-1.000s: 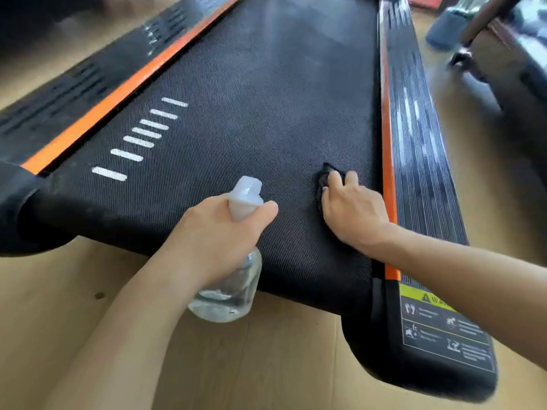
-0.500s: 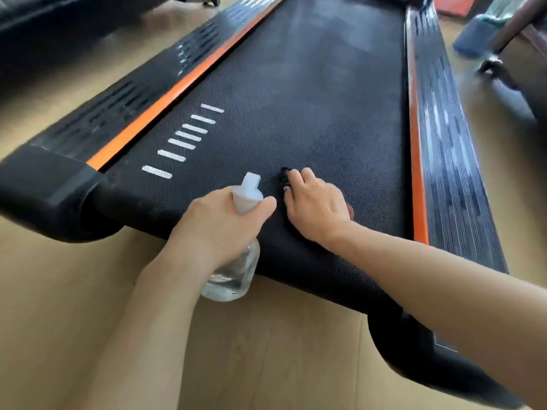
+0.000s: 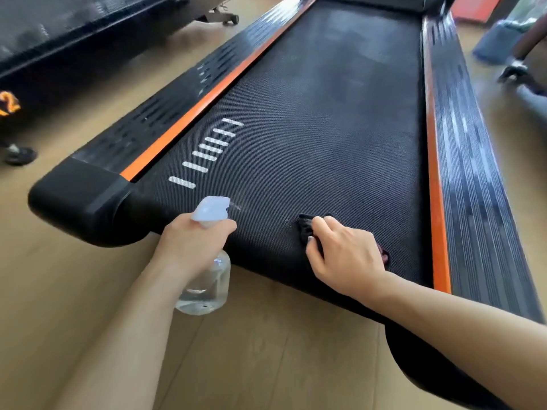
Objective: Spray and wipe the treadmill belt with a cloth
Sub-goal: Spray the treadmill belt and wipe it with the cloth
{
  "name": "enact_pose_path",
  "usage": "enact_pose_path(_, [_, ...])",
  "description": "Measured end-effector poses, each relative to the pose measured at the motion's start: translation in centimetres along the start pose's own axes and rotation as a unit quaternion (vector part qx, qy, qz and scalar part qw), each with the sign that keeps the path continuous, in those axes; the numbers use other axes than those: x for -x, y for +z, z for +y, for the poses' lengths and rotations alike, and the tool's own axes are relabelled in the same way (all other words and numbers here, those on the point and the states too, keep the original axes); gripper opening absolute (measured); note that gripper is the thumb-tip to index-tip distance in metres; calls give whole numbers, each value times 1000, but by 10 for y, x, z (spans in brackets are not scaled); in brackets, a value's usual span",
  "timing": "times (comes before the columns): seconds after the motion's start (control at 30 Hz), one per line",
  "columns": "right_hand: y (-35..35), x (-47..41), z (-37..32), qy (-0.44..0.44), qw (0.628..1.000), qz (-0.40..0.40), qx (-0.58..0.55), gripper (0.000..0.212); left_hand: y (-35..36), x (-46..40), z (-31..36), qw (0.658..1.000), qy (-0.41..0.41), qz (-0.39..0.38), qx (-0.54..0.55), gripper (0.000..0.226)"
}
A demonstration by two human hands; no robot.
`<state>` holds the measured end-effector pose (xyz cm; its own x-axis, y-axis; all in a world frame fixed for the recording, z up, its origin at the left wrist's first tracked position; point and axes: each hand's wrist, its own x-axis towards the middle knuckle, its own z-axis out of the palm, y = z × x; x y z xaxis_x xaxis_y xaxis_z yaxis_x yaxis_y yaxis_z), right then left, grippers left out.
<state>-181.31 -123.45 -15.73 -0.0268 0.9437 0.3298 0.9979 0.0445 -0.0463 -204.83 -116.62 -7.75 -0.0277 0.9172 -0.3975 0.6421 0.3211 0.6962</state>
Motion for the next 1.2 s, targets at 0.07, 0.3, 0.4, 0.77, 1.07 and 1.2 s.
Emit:
enact_pose_path(0.07, [1, 0, 0, -2, 1000, 5, -5, 19, 1, 2, 0, 1000, -8, 20, 12, 41])
enact_pose_path(0.3, [6, -10, -7, 9, 1000, 11, -7, 19, 7, 8, 9, 1000, 5, 6, 9, 37])
enact_pose_path(0.4, [10, -20, -14, 18, 1000, 10, -7, 20, 3, 10, 12, 999, -12, 49, 16, 34])
enact_pose_path(0.77, [28, -74, -69, -225, 973, -15, -54, 19, -30, 3, -1, 991, 6, 113, -73, 26])
enact_pose_path(1.07, [68, -167, -89, -245, 968, -3, -54, 20, -36, -19, -10, 991, 5, 125, -51, 29])
enact_pose_path(1.2, [75, -199, 23, 44, 999, -10, 7, 25, -34, -23, -2, 993, 26, 112, -8, 29])
